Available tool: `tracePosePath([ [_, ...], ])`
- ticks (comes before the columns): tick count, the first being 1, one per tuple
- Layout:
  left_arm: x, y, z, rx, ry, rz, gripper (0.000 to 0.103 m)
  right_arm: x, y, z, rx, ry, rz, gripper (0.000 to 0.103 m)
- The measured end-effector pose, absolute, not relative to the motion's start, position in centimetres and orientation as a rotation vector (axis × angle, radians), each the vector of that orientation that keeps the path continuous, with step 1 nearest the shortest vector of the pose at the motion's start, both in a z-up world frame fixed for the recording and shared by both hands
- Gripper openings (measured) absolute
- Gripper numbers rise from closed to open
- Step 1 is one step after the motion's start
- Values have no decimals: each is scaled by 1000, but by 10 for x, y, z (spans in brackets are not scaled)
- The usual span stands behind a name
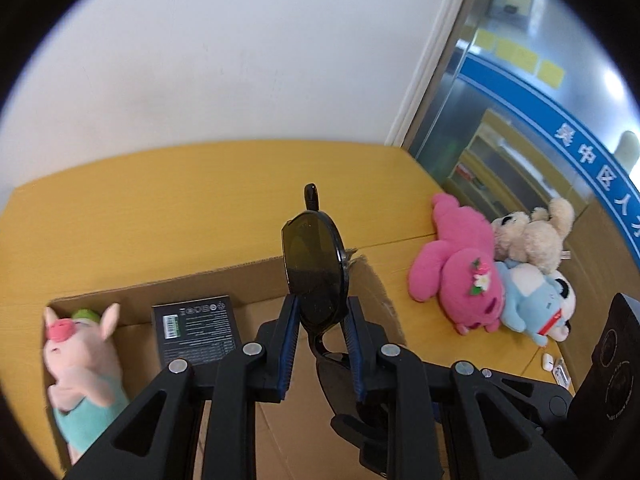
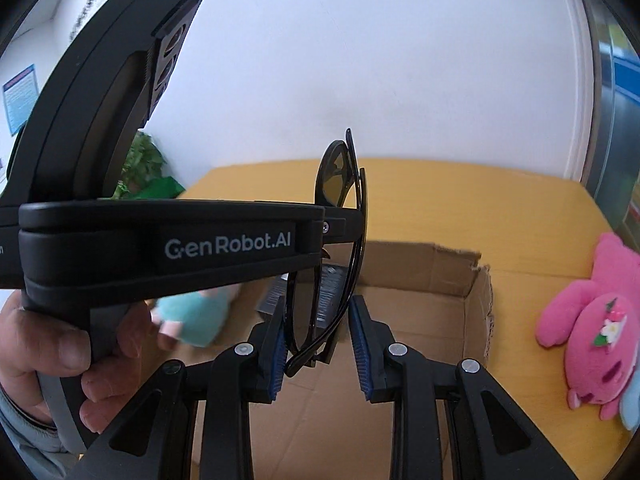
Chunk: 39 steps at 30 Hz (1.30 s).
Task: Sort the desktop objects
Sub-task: 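Carry the sunglasses with the right tool into the cardboard box, then lower the sunglasses into the box and open the right tool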
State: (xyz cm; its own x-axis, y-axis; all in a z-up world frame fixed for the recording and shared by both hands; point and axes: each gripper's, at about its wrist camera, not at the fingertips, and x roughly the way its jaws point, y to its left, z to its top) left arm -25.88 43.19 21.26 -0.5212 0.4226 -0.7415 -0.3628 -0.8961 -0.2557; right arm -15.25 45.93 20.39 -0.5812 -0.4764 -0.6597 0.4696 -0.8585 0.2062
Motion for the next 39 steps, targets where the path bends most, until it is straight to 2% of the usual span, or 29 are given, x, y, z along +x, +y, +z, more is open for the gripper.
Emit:
tracePosePath([
  [5, -306, 441, 144, -1380, -156, 2324, 20, -202, 463, 145, 1189, -72, -2360, 27],
  [12, -332, 457, 86, -1524, -121, 2251, 20, -235, 464, 88, 1387, -130, -2303, 27],
  [19, -338, 469, 57, -1612, -103, 2199, 19, -246, 471, 61, 1502, -150, -2284, 27],
  [29, -336, 468, 60, -1642, -104, 2202, 23, -247, 469, 56, 1529, -110, -2304, 28],
  [31, -331, 462, 70, -1628, -125, 2208, 23, -243, 468, 66, 1510, -61, -2347, 32],
  [32, -327, 461, 77, -1614, -119, 2224, 23, -240, 467, 72, 1494, -33, -2367, 40],
  [33, -319, 455, 88, -1588, -102, 2257, 23, -236, 466, 80, 1473, -6, -2389, 57],
  [35, -299, 447, 114, -1500, -61, 2324, 24, -225, 465, 98, 1430, 39, -2426, 80],
  [38, -263, 429, 160, -1361, -43, 2416, 35, -195, 464, 123, 1364, 65, -2461, 81],
  [39, -249, 422, 176, -1311, -46, 2452, 42, -186, 465, 130, 1342, 63, -2472, 81],
])
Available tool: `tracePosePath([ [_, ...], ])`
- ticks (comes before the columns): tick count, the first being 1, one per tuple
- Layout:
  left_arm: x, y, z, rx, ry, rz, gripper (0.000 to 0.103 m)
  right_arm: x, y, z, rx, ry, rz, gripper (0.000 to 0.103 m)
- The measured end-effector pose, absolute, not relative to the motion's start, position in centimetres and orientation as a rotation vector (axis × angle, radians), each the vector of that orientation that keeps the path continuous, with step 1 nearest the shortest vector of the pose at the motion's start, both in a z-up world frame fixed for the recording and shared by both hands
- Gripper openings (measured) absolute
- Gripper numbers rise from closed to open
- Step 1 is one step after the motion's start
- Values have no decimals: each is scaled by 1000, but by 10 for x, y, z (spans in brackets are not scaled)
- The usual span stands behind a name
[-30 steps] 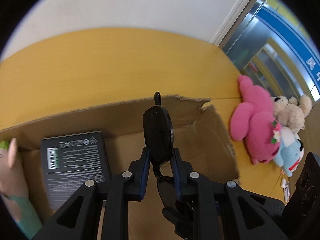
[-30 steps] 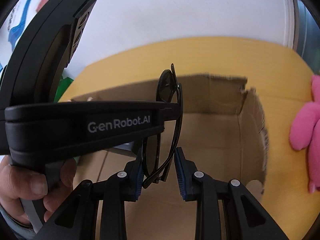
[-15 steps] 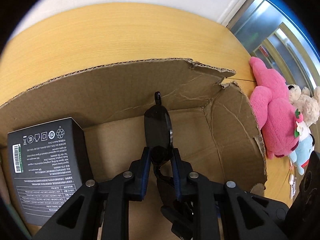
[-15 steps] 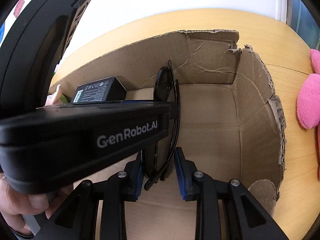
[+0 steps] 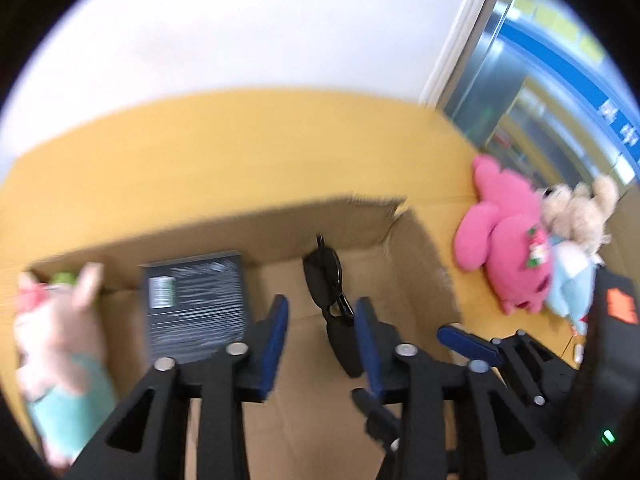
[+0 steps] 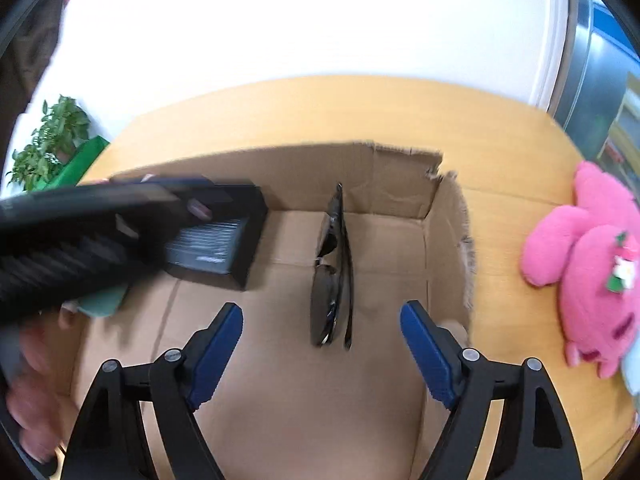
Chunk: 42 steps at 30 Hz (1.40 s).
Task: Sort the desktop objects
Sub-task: 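Lower the sunglasses into the box and open the right tool, then move the left tool down to the grey phone stand on the table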
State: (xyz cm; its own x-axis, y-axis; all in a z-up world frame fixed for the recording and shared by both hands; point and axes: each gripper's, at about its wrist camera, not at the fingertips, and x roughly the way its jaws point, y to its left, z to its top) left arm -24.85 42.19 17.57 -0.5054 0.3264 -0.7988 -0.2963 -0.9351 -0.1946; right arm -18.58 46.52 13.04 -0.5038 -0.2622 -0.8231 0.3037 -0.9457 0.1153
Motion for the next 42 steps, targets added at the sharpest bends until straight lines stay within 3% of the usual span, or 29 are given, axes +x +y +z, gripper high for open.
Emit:
tracePosePath([
  [2, -213, 405, 205, -1189, -26, 2527, 53, -148, 475, 150, 1271, 51, -2495, 82],
  [4, -181, 394, 225, -1085, 16, 2599, 68, -113, 482, 173, 1184, 36, -2524, 90],
  [6, -142, 380, 239, -980, 76, 2674, 72, -84, 490, 193, 1102, 35, -2556, 103],
  [9, -86, 364, 248, -887, 104, 2744, 79, -22, 495, 217, 962, 92, -2628, 103],
  [17, 31, 332, 248, -778, 65, 2874, 79, 71, 490, 214, 973, 41, -2658, 103],
  [24, 84, 324, 249, -740, 89, 2901, 79, 121, 487, 217, 930, 74, -2677, 103],
  [42, 118, 326, 232, -755, 39, 2908, 79, 167, 499, 219, 856, 81, -2698, 103],
])
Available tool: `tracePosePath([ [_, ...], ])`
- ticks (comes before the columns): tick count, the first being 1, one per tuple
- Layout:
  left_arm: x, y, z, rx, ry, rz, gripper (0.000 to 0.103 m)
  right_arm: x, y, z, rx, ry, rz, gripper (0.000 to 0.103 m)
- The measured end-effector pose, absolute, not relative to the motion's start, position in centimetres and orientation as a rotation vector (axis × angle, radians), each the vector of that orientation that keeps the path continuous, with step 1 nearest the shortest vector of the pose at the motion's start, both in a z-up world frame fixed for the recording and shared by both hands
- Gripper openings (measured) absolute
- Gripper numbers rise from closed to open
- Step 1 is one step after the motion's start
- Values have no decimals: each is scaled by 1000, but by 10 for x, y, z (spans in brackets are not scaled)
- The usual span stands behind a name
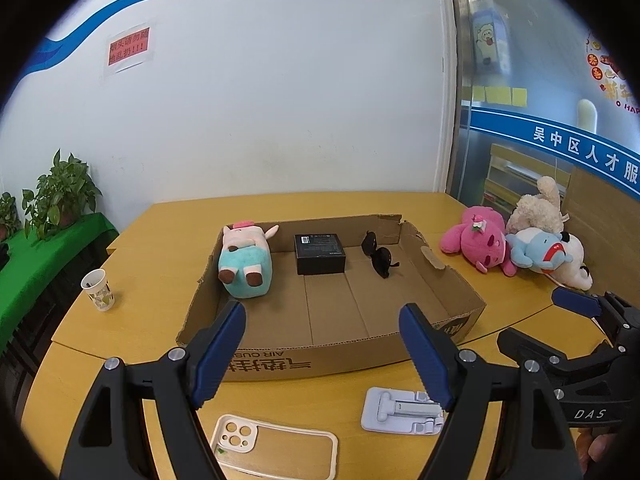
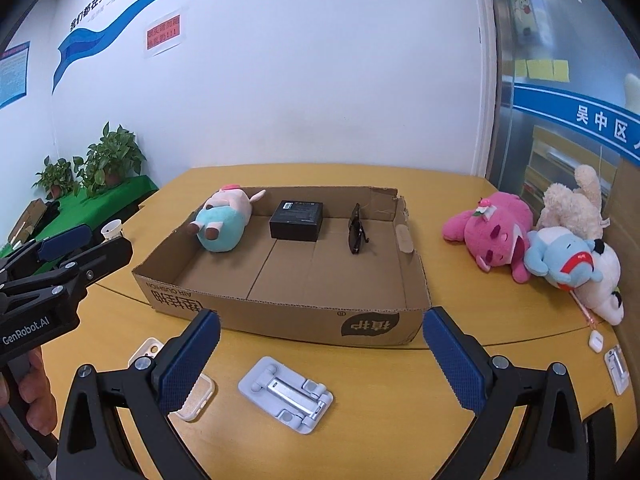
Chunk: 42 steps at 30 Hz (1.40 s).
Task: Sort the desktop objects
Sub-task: 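Move the left tool down to the grey phone stand on the table, then close the left tool on the grey phone stand and lift it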
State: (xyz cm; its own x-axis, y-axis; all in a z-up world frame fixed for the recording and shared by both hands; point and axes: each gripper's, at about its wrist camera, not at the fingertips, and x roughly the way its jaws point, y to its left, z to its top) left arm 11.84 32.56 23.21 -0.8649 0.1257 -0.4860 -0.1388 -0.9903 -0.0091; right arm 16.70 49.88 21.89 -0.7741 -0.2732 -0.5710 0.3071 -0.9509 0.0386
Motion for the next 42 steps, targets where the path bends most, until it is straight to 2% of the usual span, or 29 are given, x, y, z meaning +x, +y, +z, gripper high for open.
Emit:
tracePosePath([
  [8, 112, 330, 208, -857, 54, 2831, 79, 156, 517, 176, 997, 12, -2648, 103],
  [18, 83, 329, 121, -1205, -46, 2618, 79, 135, 505, 91, 1271, 56, -2506, 103],
  [22, 73, 334, 99, -1265, 5, 2564, 79, 129, 494, 68, 1321, 78, -2460, 102],
  [25, 66, 342, 88, -1307, 42, 2505, 79, 124, 488, 56, 1352, 106, -2448, 93],
  [27, 63, 346, 83, -1311, 63, 2480, 79, 121, 489, 47, 1387, 115, -2440, 77],
  [34, 52, 369, 63, -1370, 102, 2381, 78, 121, 519, 42, 1399, 25, -2456, 76],
  [38, 58, 385, 55, -1377, 113, 2322, 78, 119, 542, 44, 1421, -36, -2468, 65],
  [42, 63, 393, 46, -1451, 71, 2261, 78, 122, 545, 46, 1401, -51, -2426, 64],
])
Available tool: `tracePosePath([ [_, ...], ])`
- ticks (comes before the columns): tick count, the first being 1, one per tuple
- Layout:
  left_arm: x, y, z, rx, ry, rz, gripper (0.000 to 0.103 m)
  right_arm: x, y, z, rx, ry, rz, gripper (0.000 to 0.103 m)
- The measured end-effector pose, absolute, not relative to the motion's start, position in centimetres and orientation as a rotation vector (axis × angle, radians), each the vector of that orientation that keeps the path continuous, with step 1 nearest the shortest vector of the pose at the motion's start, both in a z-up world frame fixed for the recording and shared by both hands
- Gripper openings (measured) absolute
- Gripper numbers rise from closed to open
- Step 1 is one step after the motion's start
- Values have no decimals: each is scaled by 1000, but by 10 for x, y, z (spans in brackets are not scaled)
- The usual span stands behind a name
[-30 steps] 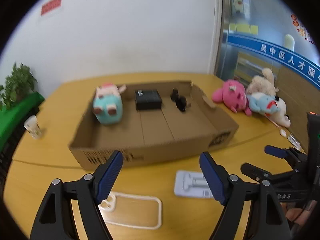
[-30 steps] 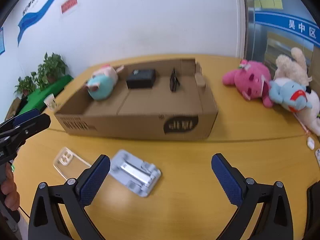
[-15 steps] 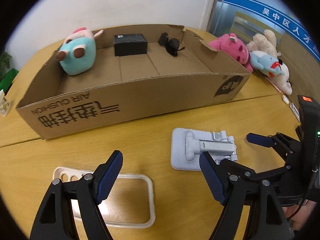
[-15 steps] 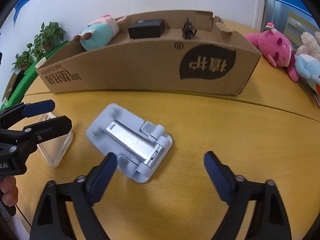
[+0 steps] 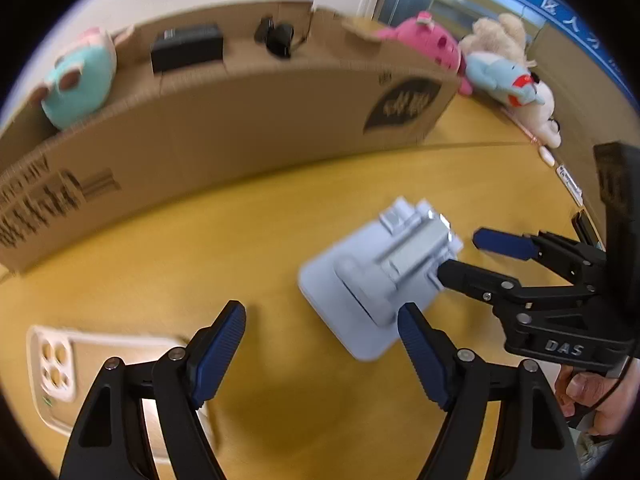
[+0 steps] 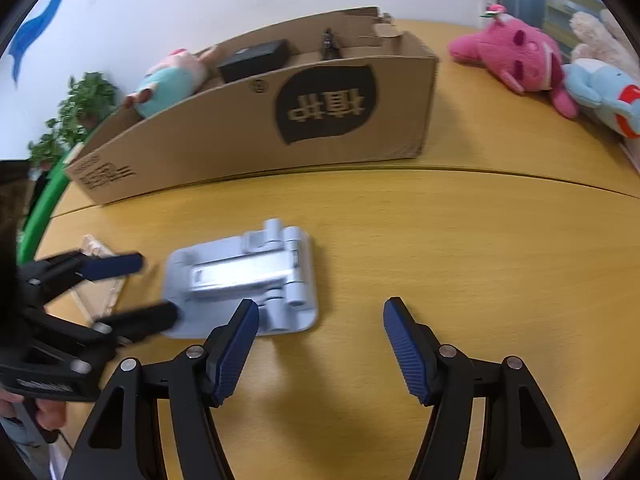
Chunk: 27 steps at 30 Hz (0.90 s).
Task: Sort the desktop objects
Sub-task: 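Close the left tool on the grey phone stand and lift it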
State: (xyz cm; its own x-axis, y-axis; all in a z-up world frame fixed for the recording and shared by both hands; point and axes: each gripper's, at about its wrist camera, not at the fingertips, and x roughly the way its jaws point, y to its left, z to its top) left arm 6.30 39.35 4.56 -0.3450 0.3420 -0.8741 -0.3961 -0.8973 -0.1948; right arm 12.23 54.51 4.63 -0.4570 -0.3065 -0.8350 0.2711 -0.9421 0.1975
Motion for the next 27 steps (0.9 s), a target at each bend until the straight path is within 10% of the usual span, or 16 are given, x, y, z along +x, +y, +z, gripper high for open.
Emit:
tracePosePath([
  [8, 67, 398, 45, -1460, -36, 2270, 75, 116, 531, 47, 1374, -20, -2370, 50],
  [12, 61, 396, 43, -1481, -141, 2232, 41, 120, 524, 48, 1352, -18, -2357, 40],
  [27, 65, 394, 67, -1395, -110, 2323, 36, 136, 526, 69, 1265, -26, -2391, 40],
])
